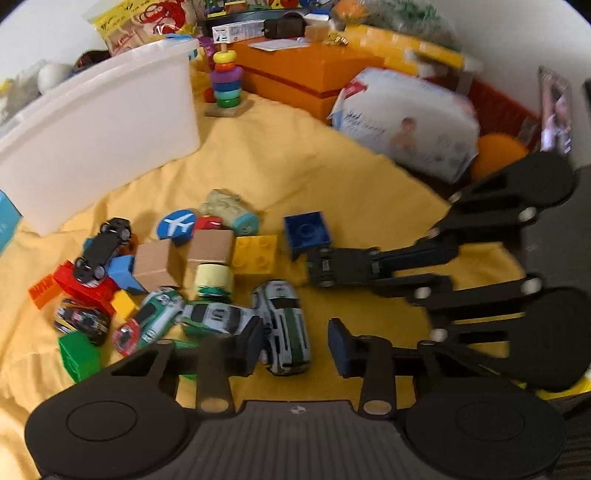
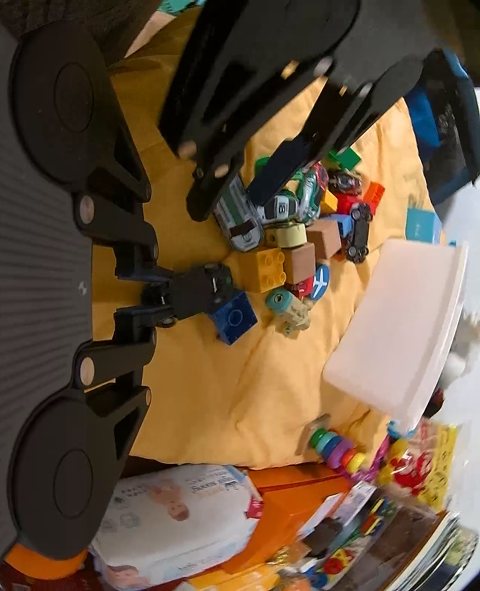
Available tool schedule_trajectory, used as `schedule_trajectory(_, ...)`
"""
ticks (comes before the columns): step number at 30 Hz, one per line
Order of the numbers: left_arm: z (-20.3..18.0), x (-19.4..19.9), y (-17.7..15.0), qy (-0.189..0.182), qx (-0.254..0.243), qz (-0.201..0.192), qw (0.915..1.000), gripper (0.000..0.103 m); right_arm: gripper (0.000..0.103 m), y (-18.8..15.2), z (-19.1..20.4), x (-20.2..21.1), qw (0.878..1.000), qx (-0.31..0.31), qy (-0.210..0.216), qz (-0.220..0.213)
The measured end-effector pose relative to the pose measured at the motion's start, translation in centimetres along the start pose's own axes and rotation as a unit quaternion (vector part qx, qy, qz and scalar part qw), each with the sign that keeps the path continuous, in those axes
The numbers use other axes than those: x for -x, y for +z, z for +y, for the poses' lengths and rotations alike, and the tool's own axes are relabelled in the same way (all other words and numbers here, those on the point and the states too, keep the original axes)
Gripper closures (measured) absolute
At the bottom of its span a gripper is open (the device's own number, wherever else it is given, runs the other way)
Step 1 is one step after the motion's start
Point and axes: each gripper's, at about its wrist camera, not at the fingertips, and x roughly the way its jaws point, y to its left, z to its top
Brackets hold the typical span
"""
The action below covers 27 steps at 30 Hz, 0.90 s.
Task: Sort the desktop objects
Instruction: 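Grasp the white-and-green police car with the left tool, then grasp the green toy car with the right tool while the left tool holds the police car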
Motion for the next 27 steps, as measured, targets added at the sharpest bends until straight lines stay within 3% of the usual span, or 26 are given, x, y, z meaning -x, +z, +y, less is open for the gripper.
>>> schedule_trajectory(2,-0.1,-0.1,0.0,0.014,-0.012,-0.005,0.9998,0.072,0.083,0.0,0.0,-0.4,1.0,0.011,0.002,-0.003)
schedule_trajectory(4,0.1,0.1,0.1,0.011,-0.006,0.002,0.9999,0.073,0.07,0.2,0.2,-0.6,1.0,0.026,0.006,-0.011)
schedule_trajectory(6,0.2,0.4,-0.3,0.003,-0.001,0.009,1.0,0.074,0.066,0.4,0.4,-0.7,0.999,0.047,0.007,-0.023)
schedule_trajectory(9,0.5,0.9,-1.1,-0.009,0.011,0.022,0.9997,0.074,0.067,0.8,0.9,-1.8,0.997,0.078,0.01,-0.02)
schedule_trajectory(12,0.7,1.3,-1.7,-0.012,0.014,0.021,0.9996,0.073,0.079,0.9,1.0,-2.5,0.995,0.099,-0.003,-0.017)
schedule_trajectory(15,0.4,1.2,-2.0,-0.007,0.006,0.014,0.9999,0.068,0.083,1.4,-0.3,-2.1,0.998,0.057,0.024,-0.006)
schedule_trajectory(17,0.2,0.8,-1.9,-0.007,0.003,0.015,0.9999,0.067,0.083,1.9,-1.8,-1.3,0.998,-0.001,0.07,0.005)
schedule_trajectory(19,0.3,0.2,-1.8,-0.01,0.007,0.026,0.9996,0.07,0.083,2.2,-3.6,-1.0,0.988,-0.081,0.131,0.029)
schedule_trajectory(22,0.9,0.8,-2.0,-0.006,0.022,0.034,0.9991,0.07,0.083,2.0,-5.8,-1.9,0.954,-0.202,0.213,0.065)
schedule_trajectory(25,2.5,1.7,-3.0,-0.007,0.049,0.04,0.998,0.07,0.083,1.7,-6.3,-3.1,0.925,-0.257,0.267,0.085)
schedule_trajectory(27,3.4,1.8,-3.8,-0.009,0.068,0.046,0.9966,0.07,0.083,1.6,-6.0,-4.0,0.913,-0.268,0.293,0.094)
